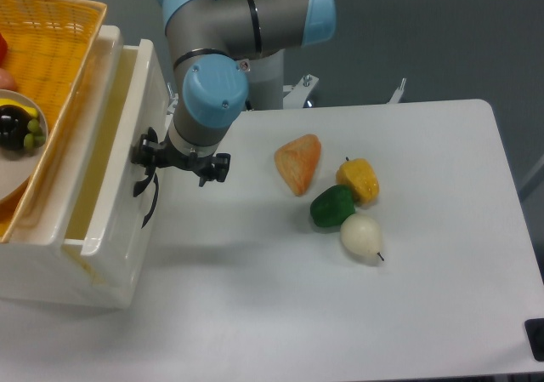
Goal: Slide open the top white drawer
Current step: 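Pull the upper drawer outward by its handle, sliding it open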
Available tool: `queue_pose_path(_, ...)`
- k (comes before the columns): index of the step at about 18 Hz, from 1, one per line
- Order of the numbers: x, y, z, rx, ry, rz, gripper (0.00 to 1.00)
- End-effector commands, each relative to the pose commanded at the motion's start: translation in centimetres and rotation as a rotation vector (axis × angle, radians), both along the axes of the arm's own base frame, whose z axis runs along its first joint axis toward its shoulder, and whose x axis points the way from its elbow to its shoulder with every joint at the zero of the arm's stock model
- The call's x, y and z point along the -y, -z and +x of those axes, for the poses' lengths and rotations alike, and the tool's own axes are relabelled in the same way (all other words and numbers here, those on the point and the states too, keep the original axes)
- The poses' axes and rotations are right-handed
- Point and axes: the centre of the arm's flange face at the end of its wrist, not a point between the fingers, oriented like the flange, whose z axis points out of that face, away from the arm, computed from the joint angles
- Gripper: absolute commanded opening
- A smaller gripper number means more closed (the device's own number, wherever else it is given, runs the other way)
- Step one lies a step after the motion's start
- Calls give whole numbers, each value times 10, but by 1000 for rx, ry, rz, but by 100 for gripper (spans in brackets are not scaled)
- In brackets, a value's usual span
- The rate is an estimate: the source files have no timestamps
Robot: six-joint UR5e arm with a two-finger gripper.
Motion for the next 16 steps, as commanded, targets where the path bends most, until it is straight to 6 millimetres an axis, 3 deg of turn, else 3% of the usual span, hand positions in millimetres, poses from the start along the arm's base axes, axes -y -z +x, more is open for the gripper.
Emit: queue_pose_path(16, 23, 2, -43, 6, -55, -1, 100)
